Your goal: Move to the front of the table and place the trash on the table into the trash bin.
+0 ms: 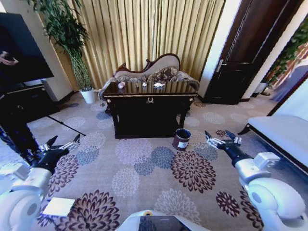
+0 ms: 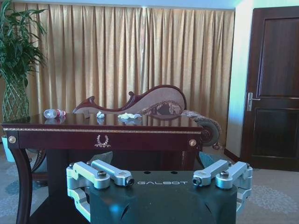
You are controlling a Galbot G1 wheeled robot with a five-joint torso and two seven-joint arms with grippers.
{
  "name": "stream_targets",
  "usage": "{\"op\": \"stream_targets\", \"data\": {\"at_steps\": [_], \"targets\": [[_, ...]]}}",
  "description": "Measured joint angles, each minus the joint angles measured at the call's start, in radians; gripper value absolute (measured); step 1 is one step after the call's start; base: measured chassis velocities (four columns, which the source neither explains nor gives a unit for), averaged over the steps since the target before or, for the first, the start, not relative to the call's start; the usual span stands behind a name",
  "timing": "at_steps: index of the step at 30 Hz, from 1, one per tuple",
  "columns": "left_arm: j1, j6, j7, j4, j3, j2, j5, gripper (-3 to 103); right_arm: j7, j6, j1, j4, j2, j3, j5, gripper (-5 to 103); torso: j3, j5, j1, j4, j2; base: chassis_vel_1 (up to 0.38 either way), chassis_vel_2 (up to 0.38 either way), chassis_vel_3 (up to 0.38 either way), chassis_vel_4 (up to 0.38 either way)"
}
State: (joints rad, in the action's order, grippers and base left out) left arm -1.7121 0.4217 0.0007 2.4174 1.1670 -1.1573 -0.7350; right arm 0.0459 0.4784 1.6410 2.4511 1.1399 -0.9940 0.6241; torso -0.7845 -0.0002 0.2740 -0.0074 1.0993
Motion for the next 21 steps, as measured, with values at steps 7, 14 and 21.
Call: {"op": "stream_targets", "data": {"at_steps": [7, 14, 21], "targets": [[-0.001, -0.002, 0.005, 0.001, 0.000, -0.002, 0.000, 100, 0.000, 0.000, 0.004, 0.004, 0.000, -0.002, -0.001, 100, 0.000, 0.0000, 0.000, 0.0000, 0.000, 0.000, 0.000, 0.000, 0.000], [-0.005, -0.017, 0.010, 0.001, 0.003, -0.002, 0.000, 100, 0.000, 0.000, 0.006, 0.007, 0.001, -0.003, -0.001, 100, 0.000, 0.0000, 0.000, 0.0000, 0.000, 0.000, 0.000, 0.000, 0.000], [-0.007, -0.020, 0.014, 0.000, 0.004, -0.002, 0.000, 100, -0.001, 0.000, 0.010, 0.010, 0.005, -0.004, -0.002, 100, 0.000, 0.0000, 0.000, 0.0000, 0.000, 0.000, 0.000, 0.000, 0.000]]}}
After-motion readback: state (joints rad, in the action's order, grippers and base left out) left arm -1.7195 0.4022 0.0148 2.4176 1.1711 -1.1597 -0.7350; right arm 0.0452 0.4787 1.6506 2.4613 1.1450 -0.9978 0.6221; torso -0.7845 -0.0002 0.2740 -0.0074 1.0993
